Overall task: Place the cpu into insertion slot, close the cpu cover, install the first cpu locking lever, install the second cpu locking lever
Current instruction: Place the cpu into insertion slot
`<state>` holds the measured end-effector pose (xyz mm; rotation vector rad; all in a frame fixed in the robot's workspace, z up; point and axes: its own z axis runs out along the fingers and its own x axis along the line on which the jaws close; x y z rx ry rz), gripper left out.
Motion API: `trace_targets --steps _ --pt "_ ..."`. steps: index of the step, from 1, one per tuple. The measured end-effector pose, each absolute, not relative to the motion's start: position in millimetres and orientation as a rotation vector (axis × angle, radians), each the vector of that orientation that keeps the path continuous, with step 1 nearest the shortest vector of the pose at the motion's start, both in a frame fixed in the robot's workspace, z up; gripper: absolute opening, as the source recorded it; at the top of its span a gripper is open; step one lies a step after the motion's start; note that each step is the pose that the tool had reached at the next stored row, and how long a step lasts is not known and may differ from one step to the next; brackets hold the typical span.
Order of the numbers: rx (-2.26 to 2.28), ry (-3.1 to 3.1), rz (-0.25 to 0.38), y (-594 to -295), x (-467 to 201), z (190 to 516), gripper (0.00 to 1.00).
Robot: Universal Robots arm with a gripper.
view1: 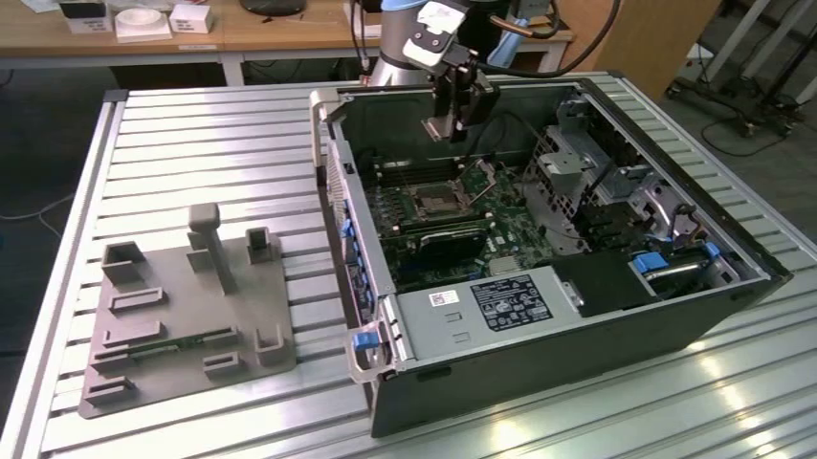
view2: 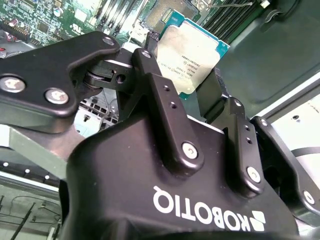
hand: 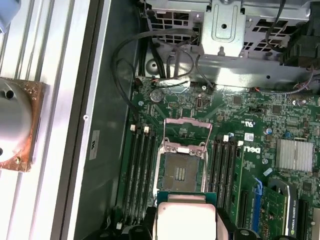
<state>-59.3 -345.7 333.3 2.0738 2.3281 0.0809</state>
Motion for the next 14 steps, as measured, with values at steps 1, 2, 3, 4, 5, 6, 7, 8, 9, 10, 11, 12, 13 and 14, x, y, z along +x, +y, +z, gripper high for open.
trace_targets --steps 1,2,3,4,5,6,7,8,9,10,11,12,13,14 --pt "2.074 2.328 0.081 -345.9 -59.3 333.3 0.55" --pt "2.074 2.328 0.081 -345.9 -59.3 333.2 0.55" --pt "2.074 2.328 0.081 -345.9 -59.3 333.2 0.55" --pt "2.073 2.329 0.081 -345.9 -59.3 333.2 0.55" --pt "2.072 2.330 0.081 -345.9 -59.3 333.1 0.55" --pt "2.071 2.331 0.081 -345.9 -59.4 332.9 0.55" --pt "2.070 2.332 0.081 -345.9 -59.3 332.6 0.55" --pt "2.069 2.332 0.081 -345.8 -59.3 332.1 0.55" --pt "2.069 2.333 0.081 -345.9 -59.3 331.5 0.55" --pt "2.068 2.333 0.081 -345.9 -59.3 330.8 0.55" --pt "2.068 2.334 0.081 -345.9 -59.3 329.9 0.55" --pt "2.067 2.334 0.081 -345.8 -59.3 329.0 0.55" --pt "2.067 2.334 0.081 -345.9 -59.3 327.8 0.55" --pt "2.067 2.334 0.081 -345.9 -59.3 326.5 0.55"
